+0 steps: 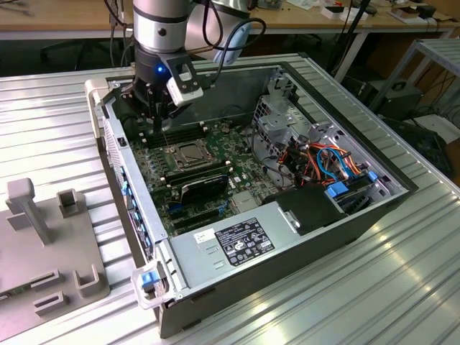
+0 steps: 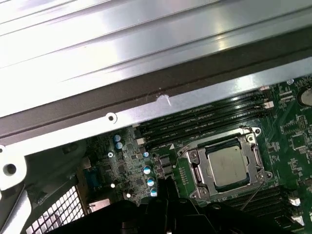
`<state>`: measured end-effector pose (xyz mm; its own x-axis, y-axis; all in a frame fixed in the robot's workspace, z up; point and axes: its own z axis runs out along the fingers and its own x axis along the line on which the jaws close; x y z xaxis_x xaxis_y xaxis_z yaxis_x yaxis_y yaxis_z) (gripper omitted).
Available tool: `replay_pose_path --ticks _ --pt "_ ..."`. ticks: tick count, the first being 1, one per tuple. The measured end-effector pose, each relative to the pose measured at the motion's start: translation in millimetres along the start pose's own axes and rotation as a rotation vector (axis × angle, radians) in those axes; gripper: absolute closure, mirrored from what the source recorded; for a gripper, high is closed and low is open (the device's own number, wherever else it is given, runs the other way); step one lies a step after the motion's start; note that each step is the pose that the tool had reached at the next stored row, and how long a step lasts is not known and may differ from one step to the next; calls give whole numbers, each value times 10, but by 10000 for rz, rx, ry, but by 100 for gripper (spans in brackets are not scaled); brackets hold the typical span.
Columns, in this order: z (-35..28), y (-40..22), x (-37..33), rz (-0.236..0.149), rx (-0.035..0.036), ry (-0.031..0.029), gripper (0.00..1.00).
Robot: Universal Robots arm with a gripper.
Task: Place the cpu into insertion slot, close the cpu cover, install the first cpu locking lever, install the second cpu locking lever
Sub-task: 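Install the first cpu locking lever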
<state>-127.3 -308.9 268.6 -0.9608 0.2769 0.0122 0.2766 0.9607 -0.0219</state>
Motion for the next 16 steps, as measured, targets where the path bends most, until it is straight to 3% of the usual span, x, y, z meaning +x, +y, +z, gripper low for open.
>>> replay_pose_path --ticks 9,13,16 --pt "34 74 9 -529 1 -11 89" --pt "42 103 -25 -602 1 -13 89" --pt "50 126 -102 -605 2 -13 89"
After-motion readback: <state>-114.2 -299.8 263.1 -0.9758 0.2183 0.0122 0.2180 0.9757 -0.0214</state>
